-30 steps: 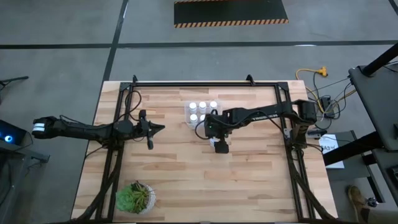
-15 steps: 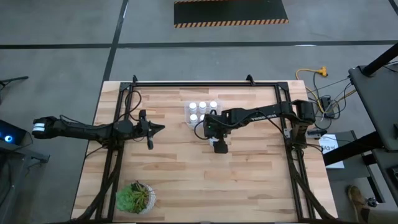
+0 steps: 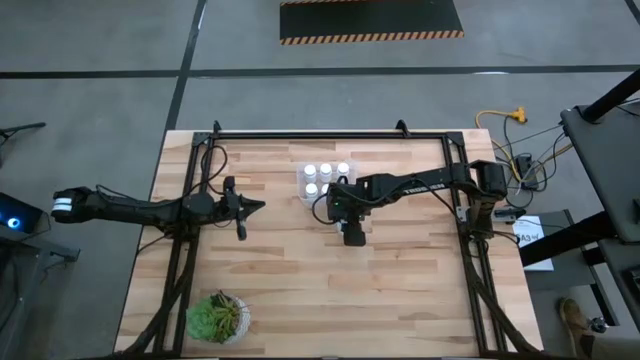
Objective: Pick and place pill bottles into a basket
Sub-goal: Put the white pill bottle into the transparent bin
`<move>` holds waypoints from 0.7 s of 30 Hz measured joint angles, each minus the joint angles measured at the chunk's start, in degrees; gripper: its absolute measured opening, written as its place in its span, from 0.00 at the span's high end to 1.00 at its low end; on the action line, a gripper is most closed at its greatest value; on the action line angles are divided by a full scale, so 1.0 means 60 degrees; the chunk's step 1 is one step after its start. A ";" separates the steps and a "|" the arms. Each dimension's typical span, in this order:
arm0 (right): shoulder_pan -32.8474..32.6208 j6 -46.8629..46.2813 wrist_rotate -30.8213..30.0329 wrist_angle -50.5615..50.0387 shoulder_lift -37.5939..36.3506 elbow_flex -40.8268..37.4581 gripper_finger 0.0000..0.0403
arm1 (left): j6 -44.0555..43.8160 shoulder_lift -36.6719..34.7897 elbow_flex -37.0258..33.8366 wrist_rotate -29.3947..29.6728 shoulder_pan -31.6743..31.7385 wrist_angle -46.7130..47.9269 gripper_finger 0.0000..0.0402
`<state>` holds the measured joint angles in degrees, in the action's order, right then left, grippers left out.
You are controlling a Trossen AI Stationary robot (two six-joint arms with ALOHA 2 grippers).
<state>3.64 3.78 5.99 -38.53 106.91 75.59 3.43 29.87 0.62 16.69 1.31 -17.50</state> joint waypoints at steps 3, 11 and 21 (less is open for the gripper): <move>0.0054 0.0103 -0.0036 -0.0023 -0.0050 0.0000 0.65 | -0.0002 0.0000 0.0000 0.0000 0.0000 0.0000 1.00; 0.0306 0.0237 -0.0035 -0.0947 -0.0136 0.0965 0.65 | -0.0002 0.0000 0.0000 -0.0004 0.0002 0.0000 1.00; 0.1171 0.0485 -0.0031 -0.2143 -0.0506 0.2687 0.65 | -0.0005 0.0000 0.0000 -0.0004 -0.0001 0.0001 1.00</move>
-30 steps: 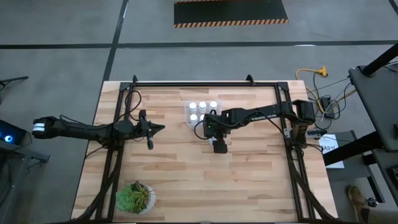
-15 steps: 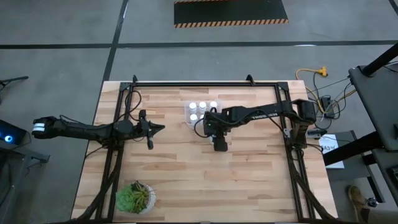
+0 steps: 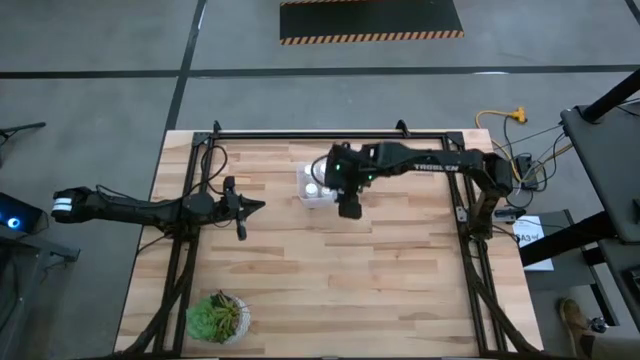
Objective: Pick and place pill bottles into a basket
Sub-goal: Put the white pill bottle into the transparent bin
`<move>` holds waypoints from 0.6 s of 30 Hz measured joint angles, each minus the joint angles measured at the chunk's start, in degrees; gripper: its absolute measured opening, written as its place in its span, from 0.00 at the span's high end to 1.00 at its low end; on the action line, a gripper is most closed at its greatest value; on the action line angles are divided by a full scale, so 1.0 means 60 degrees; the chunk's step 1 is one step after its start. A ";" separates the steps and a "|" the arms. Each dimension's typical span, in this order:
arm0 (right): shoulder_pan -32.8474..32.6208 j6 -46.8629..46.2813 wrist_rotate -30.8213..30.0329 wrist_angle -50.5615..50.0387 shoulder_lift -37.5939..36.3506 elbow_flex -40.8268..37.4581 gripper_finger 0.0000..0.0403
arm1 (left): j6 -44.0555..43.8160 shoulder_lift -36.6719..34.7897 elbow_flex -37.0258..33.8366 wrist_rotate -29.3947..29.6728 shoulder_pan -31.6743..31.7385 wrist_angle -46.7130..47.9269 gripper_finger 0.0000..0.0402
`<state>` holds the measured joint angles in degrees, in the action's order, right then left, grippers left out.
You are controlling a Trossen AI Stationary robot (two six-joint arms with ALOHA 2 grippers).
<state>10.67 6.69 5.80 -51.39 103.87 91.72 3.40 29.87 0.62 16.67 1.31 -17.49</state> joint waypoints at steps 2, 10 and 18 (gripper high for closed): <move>0.0247 0.0055 0.0015 -0.0223 -0.0013 0.0283 0.65 | 0.0000 0.0000 0.0000 0.0000 0.0003 0.0003 1.00; 0.1238 0.0404 0.0027 -0.0444 -0.0013 0.0425 0.65 | 0.0000 0.0000 0.0000 -0.0007 0.0003 0.0003 1.00; 0.1695 0.0687 0.0075 -0.0299 0.0040 0.0002 0.65 | 0.0000 0.0000 0.0000 -0.0011 0.0002 0.0003 1.00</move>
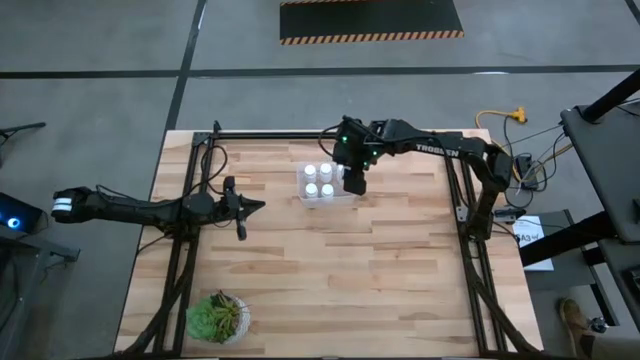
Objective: Pick and place pill bottles into a basket
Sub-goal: Put the white pill bottle into the transparent bin
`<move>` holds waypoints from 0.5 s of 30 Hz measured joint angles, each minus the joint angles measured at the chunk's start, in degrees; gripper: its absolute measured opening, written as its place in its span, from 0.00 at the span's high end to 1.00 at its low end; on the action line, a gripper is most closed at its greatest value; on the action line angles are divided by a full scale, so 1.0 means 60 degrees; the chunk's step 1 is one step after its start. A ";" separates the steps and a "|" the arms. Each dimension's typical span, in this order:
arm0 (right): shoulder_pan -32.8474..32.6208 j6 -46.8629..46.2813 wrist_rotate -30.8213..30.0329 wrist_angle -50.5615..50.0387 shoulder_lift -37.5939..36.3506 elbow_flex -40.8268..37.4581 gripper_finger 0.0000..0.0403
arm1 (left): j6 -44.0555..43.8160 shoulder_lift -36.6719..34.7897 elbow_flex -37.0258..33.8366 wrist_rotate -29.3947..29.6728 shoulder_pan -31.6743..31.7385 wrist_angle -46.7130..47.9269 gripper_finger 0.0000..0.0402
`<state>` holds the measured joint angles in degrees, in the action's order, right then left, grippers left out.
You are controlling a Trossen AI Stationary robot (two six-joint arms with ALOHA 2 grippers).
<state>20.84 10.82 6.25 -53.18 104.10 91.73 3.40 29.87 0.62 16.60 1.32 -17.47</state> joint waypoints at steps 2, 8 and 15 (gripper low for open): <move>0.0007 0.0052 0.0018 0.0058 0.0002 -0.0055 0.65 | -0.0002 0.0000 0.0000 0.0000 0.0001 0.0000 1.00; 0.0011 0.0116 0.0041 0.0561 0.0002 -0.0529 0.65 | 0.0000 0.0000 0.0000 0.0000 -0.0003 0.0000 1.00; 0.0011 -0.0001 0.0391 0.1386 0.0002 -0.1341 0.65 | 0.0000 0.0000 0.0000 0.0004 0.0001 0.0000 1.00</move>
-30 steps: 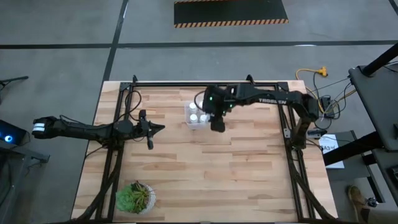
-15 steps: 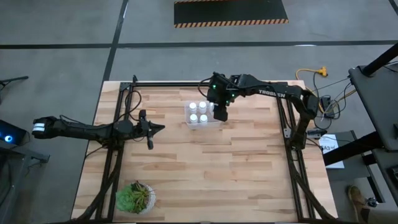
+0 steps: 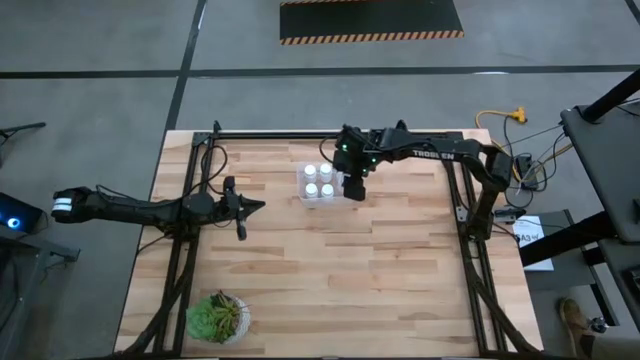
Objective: Pick and place pill bottles into a basket
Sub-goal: Put the white pill bottle into the transparent bin
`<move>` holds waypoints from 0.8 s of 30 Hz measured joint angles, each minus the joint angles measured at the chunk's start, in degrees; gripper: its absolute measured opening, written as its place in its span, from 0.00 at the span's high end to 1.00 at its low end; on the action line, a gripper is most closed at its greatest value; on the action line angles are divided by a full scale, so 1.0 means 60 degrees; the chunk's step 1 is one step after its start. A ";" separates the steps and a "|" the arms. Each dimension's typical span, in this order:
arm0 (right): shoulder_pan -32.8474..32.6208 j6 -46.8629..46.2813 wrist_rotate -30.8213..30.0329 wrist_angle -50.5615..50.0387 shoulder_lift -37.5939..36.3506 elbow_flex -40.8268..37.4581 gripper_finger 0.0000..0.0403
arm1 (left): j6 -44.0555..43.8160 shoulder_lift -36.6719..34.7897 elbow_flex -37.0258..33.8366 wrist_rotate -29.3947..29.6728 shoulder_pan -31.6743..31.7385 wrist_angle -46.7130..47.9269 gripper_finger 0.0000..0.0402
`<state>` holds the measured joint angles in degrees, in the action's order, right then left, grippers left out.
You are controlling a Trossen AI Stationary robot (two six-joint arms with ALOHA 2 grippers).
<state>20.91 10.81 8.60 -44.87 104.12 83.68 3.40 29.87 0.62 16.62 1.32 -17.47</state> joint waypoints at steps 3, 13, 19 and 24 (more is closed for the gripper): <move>0.0000 0.0006 0.0073 0.0279 0.0000 -0.0267 0.65 | 0.0000 0.0000 -0.0003 0.0000 0.0000 0.0000 1.00; 0.0000 0.0017 0.0102 0.0787 0.0007 -0.0824 0.65 | 0.0000 0.0000 -0.0003 0.0000 0.0000 0.0000 1.00; 0.0001 0.0000 0.0109 0.0839 0.0007 -0.0859 0.65 | 0.0000 0.0000 -0.0003 0.0000 -0.0004 0.0000 1.00; 0.0033 -0.0098 0.0106 0.0859 0.0007 -0.0842 0.65 | 0.0000 0.0000 -0.0003 0.0000 -0.0002 0.0000 1.00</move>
<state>21.10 10.22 9.24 -39.72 104.16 78.63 3.40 29.87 0.60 16.62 1.31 -17.47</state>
